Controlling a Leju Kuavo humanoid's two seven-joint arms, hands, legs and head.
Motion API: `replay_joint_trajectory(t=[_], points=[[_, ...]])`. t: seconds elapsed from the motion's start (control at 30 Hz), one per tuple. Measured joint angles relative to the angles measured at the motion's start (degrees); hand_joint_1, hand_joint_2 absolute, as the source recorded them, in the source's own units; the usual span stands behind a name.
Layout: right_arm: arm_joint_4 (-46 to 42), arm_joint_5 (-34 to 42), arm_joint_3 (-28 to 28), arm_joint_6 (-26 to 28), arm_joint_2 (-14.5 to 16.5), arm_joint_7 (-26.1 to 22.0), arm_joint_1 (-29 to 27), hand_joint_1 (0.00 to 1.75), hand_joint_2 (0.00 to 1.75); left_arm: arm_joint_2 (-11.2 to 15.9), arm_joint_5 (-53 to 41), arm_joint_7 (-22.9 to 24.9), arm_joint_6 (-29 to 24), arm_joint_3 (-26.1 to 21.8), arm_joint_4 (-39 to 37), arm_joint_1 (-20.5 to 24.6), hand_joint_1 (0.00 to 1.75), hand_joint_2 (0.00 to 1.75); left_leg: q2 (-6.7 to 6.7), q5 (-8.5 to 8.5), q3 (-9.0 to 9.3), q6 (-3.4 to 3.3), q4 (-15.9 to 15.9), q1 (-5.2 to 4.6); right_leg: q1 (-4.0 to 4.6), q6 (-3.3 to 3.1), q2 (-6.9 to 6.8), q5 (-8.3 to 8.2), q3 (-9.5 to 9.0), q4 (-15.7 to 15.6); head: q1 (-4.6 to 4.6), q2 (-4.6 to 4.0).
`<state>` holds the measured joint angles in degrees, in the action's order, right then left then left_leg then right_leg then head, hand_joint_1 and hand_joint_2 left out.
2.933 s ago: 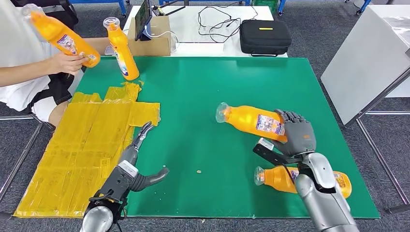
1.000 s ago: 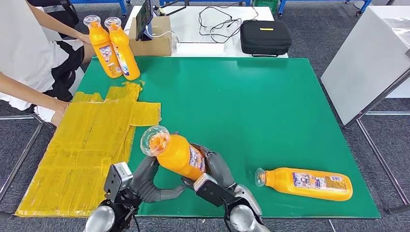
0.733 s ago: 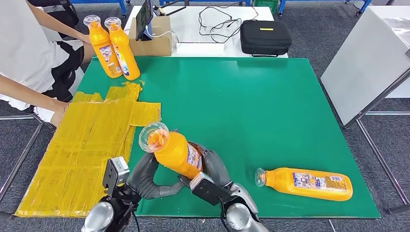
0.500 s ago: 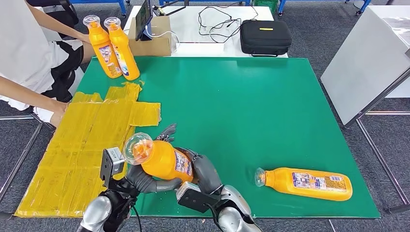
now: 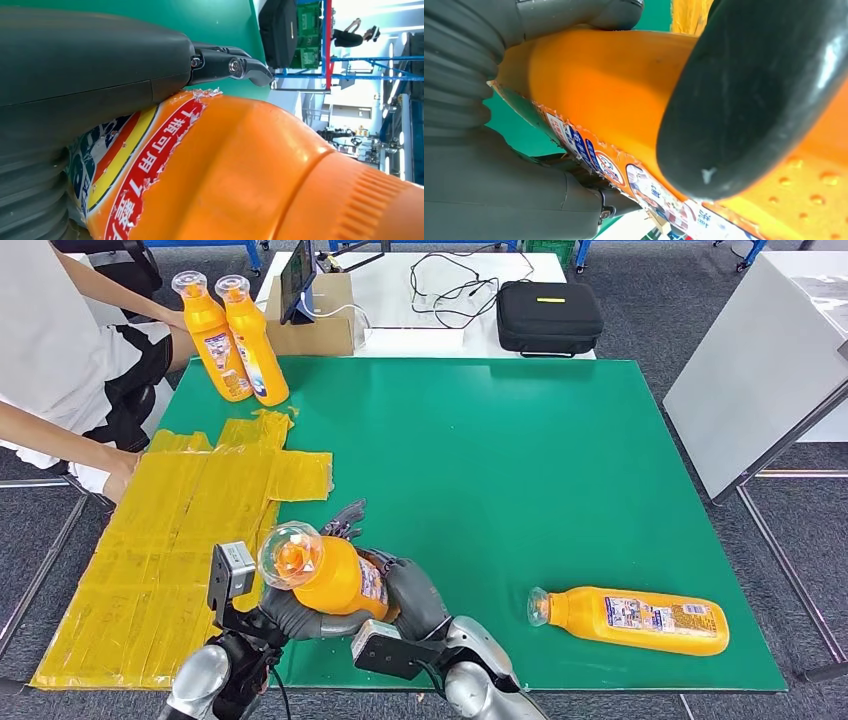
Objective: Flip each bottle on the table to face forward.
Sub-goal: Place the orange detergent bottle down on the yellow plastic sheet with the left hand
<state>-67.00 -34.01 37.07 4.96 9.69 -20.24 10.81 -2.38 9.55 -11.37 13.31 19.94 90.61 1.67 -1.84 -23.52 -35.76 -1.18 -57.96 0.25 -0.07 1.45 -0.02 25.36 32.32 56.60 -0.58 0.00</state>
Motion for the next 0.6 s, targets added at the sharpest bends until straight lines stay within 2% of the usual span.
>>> replay_joint_trajectory(t=[0.1,0.13,0.6], points=[[0.57,0.15,0.24,0.04,-0.05,-0.05,0.33,1.75,1.75,0.00,0.51,-0.01,-0.01,-0.03,-0.38,0.05,1.67,1.75,0.00,0.00,0.00,0.00,0.00,0.00,0.00,0.00,0.00,0.00,0.01,0.00,0.00,0.00],[0.77,0.22,0.32,0.08,-0.05,-0.07,0.43,1.75,1.75,0.01,0.69,-0.01,-0.04,-0.05,-0.46,0.05,1.75,1.75,0.00,0.00,0.00,0.00,0.00,0.00,0.00,0.00,0.00,0.00,0.01,0.00,0.00,0.00],[1.88,0.94,0.80,0.89,-0.05,-0.33,0.78,1.75,1.75,0.02,1.12,-0.36,-0.80,-0.32,-0.63,0.00,1.75,1.75,0.03,0.00,0.00,0.00,0.00,0.00,0.00,0.00,0.01,0.00,0.02,0.00,-0.01,0.00]])
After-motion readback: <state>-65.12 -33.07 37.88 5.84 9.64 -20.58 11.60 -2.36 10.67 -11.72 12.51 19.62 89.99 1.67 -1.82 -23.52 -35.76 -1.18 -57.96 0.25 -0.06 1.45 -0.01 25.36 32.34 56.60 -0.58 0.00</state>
